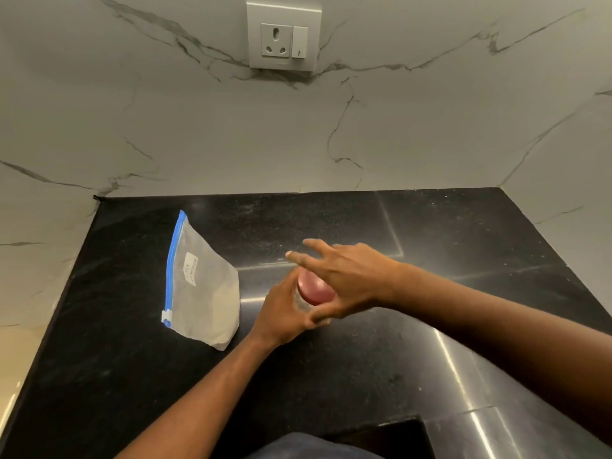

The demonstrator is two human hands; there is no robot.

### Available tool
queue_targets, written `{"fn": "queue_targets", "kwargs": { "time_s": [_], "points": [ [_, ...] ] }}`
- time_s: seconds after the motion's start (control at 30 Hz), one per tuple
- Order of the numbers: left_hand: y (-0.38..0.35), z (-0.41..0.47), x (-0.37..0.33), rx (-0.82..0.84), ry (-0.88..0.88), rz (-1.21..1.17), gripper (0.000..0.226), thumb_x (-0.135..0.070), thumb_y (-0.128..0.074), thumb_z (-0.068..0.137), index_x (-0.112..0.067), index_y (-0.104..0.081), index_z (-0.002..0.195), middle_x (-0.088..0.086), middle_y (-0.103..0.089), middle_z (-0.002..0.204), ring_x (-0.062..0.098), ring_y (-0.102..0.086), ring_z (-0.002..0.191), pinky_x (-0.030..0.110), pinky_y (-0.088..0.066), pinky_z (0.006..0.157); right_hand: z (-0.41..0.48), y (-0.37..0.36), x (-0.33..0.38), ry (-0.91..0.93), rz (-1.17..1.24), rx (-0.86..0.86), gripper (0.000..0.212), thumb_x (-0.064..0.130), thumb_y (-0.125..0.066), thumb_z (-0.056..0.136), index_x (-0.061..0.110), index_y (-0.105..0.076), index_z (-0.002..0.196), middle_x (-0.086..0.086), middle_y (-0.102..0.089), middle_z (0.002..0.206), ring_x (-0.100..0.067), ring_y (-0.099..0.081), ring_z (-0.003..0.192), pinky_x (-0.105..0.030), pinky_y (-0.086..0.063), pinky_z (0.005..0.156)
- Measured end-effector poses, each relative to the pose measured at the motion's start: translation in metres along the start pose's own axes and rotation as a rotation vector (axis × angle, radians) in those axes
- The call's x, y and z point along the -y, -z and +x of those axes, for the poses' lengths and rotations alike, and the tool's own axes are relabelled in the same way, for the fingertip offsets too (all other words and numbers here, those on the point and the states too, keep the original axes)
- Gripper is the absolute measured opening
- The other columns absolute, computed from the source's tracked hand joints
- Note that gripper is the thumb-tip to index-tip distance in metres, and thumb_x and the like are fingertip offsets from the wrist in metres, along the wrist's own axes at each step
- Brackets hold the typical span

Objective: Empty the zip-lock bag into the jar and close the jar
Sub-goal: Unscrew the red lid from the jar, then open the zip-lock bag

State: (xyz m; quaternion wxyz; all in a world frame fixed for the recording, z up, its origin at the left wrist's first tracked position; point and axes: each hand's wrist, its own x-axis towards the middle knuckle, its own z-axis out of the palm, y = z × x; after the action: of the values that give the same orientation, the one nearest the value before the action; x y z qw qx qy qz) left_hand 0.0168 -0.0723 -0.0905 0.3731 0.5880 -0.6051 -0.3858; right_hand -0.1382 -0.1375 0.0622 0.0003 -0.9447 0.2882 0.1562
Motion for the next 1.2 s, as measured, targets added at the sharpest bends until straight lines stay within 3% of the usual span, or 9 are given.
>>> {"fn": "queue_targets", "kwargs": {
  "time_s": [0.07, 0.17, 0.3, 0.43, 0.63, 0.8, 0.97, 1.1, 1.2],
  "points": [
    [-0.003, 0.000, -0.001, -0.007, 0.018, 0.001, 0.078, -0.058, -0.093, 0.066, -0.055, -0.052, 0.132, -0.029, -0.068, 0.121, -0.006, -0.066, 0.111, 0.023, -0.060, 0.088, 0.008, -0.001, 0.010, -0.164, -0.069, 0.051, 0.102, 0.091, -0.027, 0.086, 0.016, -0.037, 0.155, -0.017, -0.065, 0.130, -0.031, -0.068, 0.089, -0.035, -0.049, 0.063],
    [-0.004, 0.000, -0.003, -0.022, 0.034, 0.017, 0.074, -0.054, -0.094, 0.063, -0.056, -0.052, 0.124, -0.032, -0.069, 0.115, -0.009, -0.067, 0.106, 0.013, -0.055, 0.078, 0.017, -0.003, 0.023, -0.196, -0.051, 0.035, 0.066, 0.070, -0.048, 0.094, 0.014, -0.056, 0.129, -0.010, -0.066, 0.103, -0.020, -0.050, 0.071, -0.033, -0.040, 0.058],
    [-0.003, -0.002, -0.005, -0.015, 0.071, 0.015, 0.086, -0.059, -0.094, 0.057, -0.048, -0.051, 0.130, -0.026, -0.066, 0.115, -0.011, -0.063, 0.104, 0.011, -0.050, 0.083, 0.014, 0.014, 0.019, 0.012, -0.070, 0.103, 0.073, 0.047, -0.079, 0.080, 0.031, -0.047, 0.145, -0.007, -0.053, 0.124, -0.021, -0.056, 0.083, -0.031, -0.049, 0.061],
    [-0.002, -0.002, -0.009, -0.018, 0.058, -0.001, 0.079, -0.056, -0.094, 0.062, -0.045, -0.054, 0.130, -0.020, -0.071, 0.117, -0.007, -0.068, 0.106, 0.024, -0.059, 0.090, -0.002, 0.027, 0.003, 0.139, 0.032, -0.072, 0.078, 0.035, -0.088, 0.073, 0.043, -0.046, 0.138, 0.004, -0.044, 0.142, -0.022, -0.054, 0.110, -0.033, -0.058, 0.076],
    [-0.004, -0.010, -0.017, -0.091, 0.040, -0.034, 0.092, -0.059, -0.095, 0.061, -0.046, -0.051, 0.140, -0.022, -0.068, 0.130, 0.000, -0.065, 0.120, 0.035, -0.058, 0.103, -0.029, -0.024, -0.046, -0.269, 0.907, -0.493, 0.076, 0.034, -0.093, 0.070, 0.033, -0.040, 0.125, 0.001, -0.049, 0.126, -0.026, -0.060, 0.110, -0.028, -0.057, 0.082],
    [-0.012, -0.026, -0.022, -0.280, 0.087, 0.017, 0.096, -0.076, -0.087, 0.058, -0.047, -0.048, 0.141, -0.023, -0.065, 0.133, 0.002, -0.063, 0.121, 0.034, -0.058, 0.102, -0.030, -0.127, -0.028, -0.716, 1.323, -0.744, 0.078, 0.039, -0.093, 0.072, 0.038, -0.040, 0.129, 0.003, -0.051, 0.126, -0.020, -0.061, 0.113, -0.025, -0.054, 0.085],
    [-0.012, -0.032, -0.027, -0.377, 0.117, 0.048, 0.102, -0.088, -0.081, 0.053, -0.045, -0.046, 0.139, -0.016, -0.063, 0.135, 0.009, -0.061, 0.123, 0.040, -0.058, 0.101, -0.023, -0.170, -0.019, -0.760, 1.111, -0.728, 0.084, 0.042, -0.093, 0.073, 0.026, -0.044, 0.139, 0.000, -0.054, 0.136, -0.021, -0.057, 0.124, -0.009, -0.042, 0.092],
    [-0.009, -0.036, -0.025, -0.339, 0.198, 0.060, 0.132, -0.090, -0.079, 0.050, -0.034, -0.030, 0.159, -0.004, -0.050, 0.158, 0.018, -0.049, 0.144, 0.043, -0.049, 0.114, -0.025, -0.187, -0.016, -0.741, 0.972, -0.553, 0.106, 0.049, -0.086, 0.077, 0.019, -0.027, 0.159, -0.006, -0.042, 0.159, -0.024, -0.046, 0.142, -0.034, -0.043, 0.111],
    [-0.006, -0.044, -0.030, -0.345, 0.265, 0.031, 0.142, -0.083, -0.084, 0.052, -0.032, -0.017, 0.166, -0.001, -0.034, 0.169, 0.021, -0.035, 0.154, 0.045, -0.039, 0.121, -0.025, -0.188, -0.016, -0.714, 0.964, -0.490, 0.112, 0.046, -0.085, 0.080, 0.018, -0.017, 0.163, -0.007, -0.033, 0.165, -0.026, -0.039, 0.148, -0.040, -0.040, 0.116]
  ]
}}
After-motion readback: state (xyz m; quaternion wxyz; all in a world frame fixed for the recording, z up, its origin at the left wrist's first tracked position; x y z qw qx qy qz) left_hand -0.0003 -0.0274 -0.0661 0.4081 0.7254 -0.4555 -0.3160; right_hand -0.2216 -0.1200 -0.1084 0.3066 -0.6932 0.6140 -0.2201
